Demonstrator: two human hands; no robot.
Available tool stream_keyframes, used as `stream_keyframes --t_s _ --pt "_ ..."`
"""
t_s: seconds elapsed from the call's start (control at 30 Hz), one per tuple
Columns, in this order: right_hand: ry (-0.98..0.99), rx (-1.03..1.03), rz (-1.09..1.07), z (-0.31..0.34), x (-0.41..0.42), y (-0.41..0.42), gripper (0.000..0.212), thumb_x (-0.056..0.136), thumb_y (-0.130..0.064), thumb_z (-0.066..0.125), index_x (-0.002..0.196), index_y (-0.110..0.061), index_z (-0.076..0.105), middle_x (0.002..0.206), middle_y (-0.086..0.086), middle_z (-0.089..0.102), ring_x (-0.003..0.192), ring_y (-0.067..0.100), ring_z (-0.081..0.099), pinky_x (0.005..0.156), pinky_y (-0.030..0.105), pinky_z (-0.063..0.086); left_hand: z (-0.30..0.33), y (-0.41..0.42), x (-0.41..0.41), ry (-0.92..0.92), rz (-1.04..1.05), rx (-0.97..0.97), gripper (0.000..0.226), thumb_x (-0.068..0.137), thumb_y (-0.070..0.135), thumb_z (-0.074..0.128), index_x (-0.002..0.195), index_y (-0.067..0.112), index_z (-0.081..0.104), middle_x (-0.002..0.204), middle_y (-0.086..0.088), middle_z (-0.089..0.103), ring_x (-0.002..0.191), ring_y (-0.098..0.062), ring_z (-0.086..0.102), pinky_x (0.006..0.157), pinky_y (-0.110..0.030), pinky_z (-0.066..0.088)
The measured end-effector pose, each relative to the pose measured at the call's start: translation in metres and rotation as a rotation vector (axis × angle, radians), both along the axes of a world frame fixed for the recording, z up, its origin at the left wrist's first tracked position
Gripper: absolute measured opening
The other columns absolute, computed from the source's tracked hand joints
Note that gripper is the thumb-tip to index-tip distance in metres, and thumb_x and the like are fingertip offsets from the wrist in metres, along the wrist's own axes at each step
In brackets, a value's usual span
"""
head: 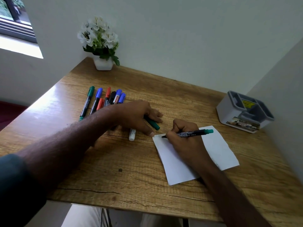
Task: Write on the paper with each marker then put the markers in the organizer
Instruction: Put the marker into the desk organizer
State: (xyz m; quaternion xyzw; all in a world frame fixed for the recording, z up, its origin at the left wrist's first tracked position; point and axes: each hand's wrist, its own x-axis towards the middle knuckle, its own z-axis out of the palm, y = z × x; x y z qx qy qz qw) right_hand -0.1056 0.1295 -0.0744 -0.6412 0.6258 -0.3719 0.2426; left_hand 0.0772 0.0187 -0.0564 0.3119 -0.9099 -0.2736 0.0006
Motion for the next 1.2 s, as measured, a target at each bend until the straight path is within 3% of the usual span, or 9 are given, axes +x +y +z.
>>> stream_keyframes --t_s 1.2 --pt "-0.001 -0.028 -0.062 -0.0019 -0.0013 -0.0030 0.028 0.086 -0.011 0.064 0.062 -0.013 0.049 0.060 -0.003 0.050 0.058 0.003 0.045 0.048 0.018 0.036 0.0015 0.0010 -0.0004 -0.016 0.004 0.012 0.061 0.086 0.036 0.070 0.141 0.029 0.047 0.154 0.017 0.033 0.144 -0.001 0.021 0.111 -0.022 0.005"
